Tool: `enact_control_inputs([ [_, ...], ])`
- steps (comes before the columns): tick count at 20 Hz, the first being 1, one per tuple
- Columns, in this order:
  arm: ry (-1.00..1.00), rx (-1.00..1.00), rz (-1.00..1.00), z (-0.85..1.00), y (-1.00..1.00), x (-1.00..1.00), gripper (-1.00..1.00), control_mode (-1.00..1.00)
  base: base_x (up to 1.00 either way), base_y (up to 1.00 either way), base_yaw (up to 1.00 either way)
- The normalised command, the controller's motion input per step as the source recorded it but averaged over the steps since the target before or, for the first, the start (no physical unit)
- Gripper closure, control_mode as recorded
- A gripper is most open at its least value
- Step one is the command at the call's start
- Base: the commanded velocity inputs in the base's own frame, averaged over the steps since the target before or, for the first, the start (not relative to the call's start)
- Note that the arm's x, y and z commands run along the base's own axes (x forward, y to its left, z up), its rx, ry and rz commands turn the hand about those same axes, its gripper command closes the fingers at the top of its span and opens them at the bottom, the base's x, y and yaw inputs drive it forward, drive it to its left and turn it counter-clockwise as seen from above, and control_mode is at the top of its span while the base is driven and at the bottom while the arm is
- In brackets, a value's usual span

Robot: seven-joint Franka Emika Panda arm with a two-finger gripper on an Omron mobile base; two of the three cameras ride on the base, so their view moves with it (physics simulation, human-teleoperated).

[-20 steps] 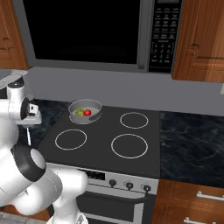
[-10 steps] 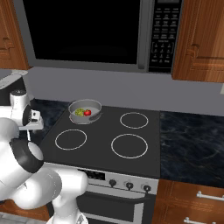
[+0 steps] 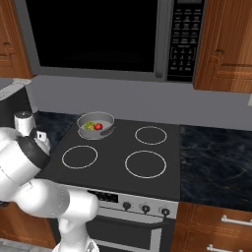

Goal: Put the tomato and broccoli in the pot. Retrieve the spatula and lightly stir the vegetables in the pot.

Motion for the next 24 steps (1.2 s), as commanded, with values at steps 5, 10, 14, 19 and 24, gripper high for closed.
enact_control_inputs([
  [5,0.01,-0.03,0.00,-0.27,0.19,0.22,-1.00,-1.00,0.00,0.00,0.00],
  [10,0.04,-0.01,0.02,-0.08,0.09,0.04,-1.00,-1.00,0.00,0.00,0.00],
  [14,0.02,0.00,0.03,-0.04,0.00,0.00,-1.00,-1.00,0.00,0.00,0.00],
  [19,0.01,0.00,0.04,-0.18,0.00,0.10,-1.00,-1.00,0.00,0.00,0.00],
  [24,0.02,0.00,0.03,-0.06,0.00,0.06,-1.00,-1.00,0.00,0.00,0.00],
])
